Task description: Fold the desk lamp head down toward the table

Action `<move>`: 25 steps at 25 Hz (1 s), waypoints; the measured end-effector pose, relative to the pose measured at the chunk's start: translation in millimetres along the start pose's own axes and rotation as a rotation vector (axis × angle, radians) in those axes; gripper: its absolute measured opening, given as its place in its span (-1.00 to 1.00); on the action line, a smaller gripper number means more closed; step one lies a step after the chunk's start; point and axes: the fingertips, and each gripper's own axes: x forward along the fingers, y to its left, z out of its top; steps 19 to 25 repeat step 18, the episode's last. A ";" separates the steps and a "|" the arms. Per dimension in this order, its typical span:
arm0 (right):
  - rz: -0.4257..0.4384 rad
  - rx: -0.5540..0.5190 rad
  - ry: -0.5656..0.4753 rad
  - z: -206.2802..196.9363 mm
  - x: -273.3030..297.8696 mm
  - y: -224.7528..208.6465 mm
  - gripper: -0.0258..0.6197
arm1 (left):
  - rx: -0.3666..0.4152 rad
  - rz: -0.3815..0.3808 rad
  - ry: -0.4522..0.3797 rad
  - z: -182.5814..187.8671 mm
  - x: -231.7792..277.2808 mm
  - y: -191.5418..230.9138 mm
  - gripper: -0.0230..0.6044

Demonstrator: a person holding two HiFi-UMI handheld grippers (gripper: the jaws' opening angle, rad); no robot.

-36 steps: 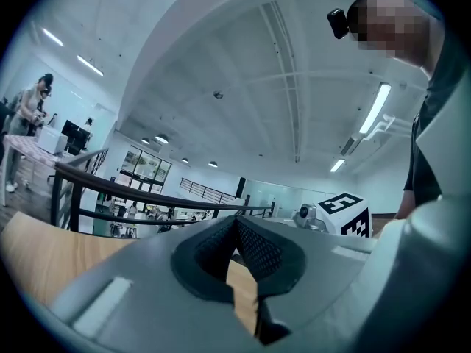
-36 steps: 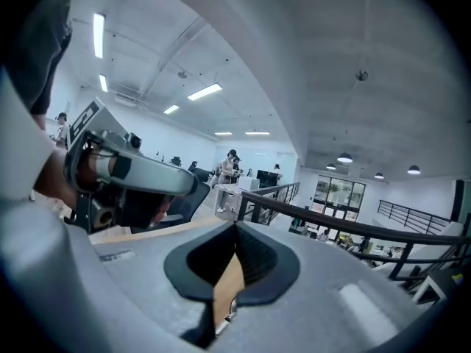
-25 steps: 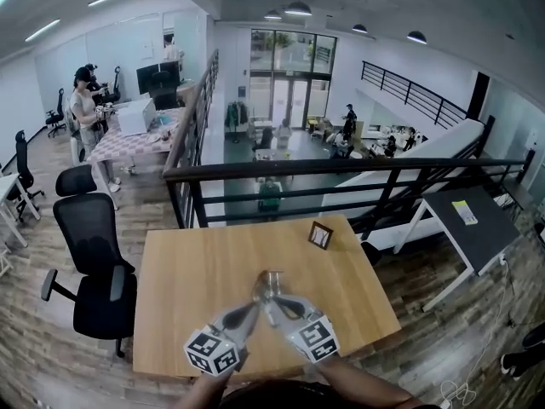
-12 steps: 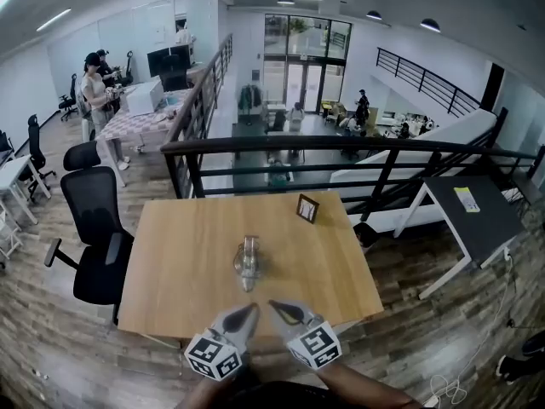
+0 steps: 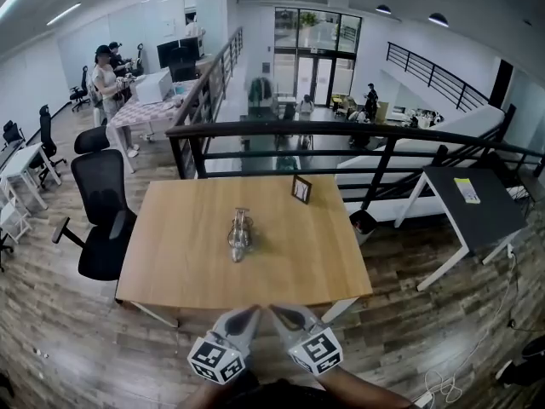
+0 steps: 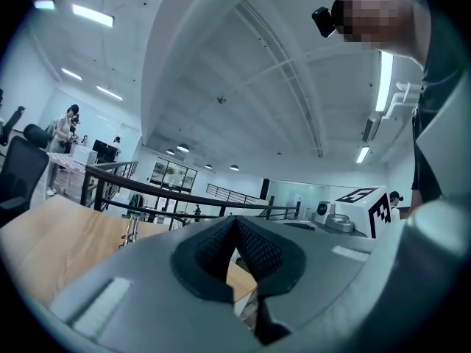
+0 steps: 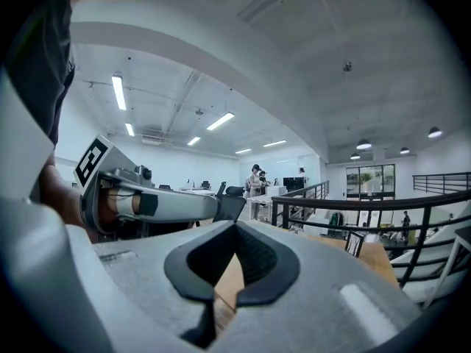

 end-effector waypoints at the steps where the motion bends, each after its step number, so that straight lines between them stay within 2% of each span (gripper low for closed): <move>1: 0.000 0.002 -0.004 1.7 -4.0 0.7 -0.92 | 0.005 0.003 -0.002 0.7 -1.8 -3.9 -0.92; 14: 0.032 -0.002 -0.035 12.8 -21.6 9.7 -0.92 | 0.029 0.063 -0.012 3.9 -20.7 -13.4 -0.92; 25: 0.036 -0.019 -0.034 14.2 -19.3 10.3 -0.92 | 0.029 0.071 -0.021 4.8 -21.9 -10.1 -0.92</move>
